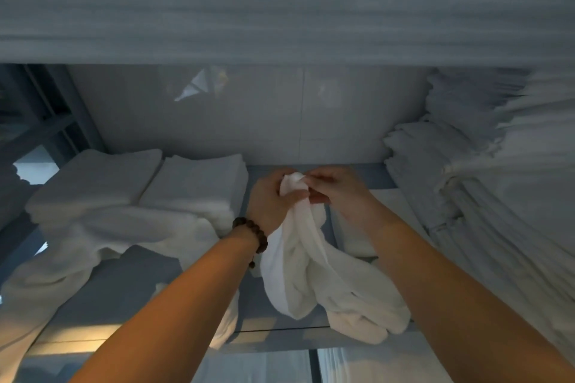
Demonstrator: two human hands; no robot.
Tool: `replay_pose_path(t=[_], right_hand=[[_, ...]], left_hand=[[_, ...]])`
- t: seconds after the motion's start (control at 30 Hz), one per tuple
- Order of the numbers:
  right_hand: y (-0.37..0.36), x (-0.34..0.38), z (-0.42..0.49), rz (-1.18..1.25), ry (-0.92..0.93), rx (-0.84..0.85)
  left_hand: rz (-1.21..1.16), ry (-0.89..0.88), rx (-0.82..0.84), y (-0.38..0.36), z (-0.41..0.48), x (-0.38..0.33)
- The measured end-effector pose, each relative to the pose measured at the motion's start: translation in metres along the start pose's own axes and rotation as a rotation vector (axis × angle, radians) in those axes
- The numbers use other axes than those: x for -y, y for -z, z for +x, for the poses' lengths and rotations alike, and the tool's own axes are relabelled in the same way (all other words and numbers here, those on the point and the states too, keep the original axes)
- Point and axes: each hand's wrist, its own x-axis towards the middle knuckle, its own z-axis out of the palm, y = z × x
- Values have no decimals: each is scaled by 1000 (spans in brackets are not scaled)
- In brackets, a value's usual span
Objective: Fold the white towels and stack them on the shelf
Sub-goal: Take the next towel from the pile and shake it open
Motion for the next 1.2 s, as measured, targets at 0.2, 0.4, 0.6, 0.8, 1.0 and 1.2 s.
replay_pose_path(t=[0.2,0.4,0.6,0.8,1.0,1.2], right_hand=[[16,-40,-19,-226,0,-65],[23,-130,-43,-496,-214,-176],[67,-185,-66,-659,-306,-290],[102,-210,-79,-724,-425,-305],[87,-165,-65,-578,-294,-342],[51,-82,-48,-192,-244,-300]], left_hand=[[66,19,-232,10,22,-13],[-4,40,-309,43,45,-26],[-43,108,-428,77,62,-20],[33,252,-450,89,56,16],[110,240,-343,66,42,37],[132,148,-246,34,15,21]])
